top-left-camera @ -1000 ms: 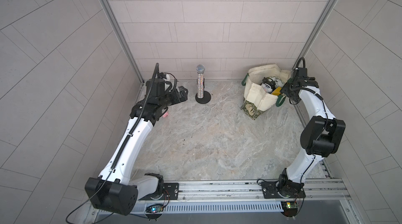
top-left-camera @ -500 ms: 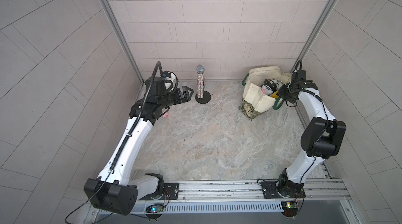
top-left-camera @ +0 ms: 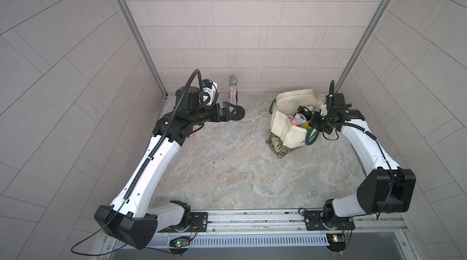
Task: Take the alarm clock out of the canvas bag
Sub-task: Move the canvas bag to the center of the board.
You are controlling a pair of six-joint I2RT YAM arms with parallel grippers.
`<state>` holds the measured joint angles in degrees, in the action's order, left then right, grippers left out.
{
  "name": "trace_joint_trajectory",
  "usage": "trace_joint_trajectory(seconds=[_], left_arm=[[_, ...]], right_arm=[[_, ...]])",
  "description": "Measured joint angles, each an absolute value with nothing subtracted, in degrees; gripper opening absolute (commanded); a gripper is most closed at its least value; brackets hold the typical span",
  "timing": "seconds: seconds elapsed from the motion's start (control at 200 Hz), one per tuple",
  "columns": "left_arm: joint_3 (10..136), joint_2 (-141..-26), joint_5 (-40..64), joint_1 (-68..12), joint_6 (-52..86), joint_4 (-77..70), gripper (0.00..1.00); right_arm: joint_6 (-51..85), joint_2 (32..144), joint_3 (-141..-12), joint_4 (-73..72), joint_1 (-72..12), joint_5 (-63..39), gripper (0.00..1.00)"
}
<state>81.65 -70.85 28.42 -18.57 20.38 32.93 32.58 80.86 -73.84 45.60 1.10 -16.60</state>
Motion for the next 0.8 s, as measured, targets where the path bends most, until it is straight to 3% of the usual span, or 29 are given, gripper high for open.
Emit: trace_joint_trajectory(seconds=[0.39, 0.801], left_arm=[[84.8, -75.1, 29.6, -19.5, 13.9, 41.5, 0.96], [91.9, -82.6, 19.4, -27.9, 10.5, 51.6, 0.94]], right_arm=[[33.5, 68.8, -65.2, 46.6, -14.0, -17.8, 0.0], [32.7, 62.3, -58.5, 44.8, -15.7, -17.0, 0.01]])
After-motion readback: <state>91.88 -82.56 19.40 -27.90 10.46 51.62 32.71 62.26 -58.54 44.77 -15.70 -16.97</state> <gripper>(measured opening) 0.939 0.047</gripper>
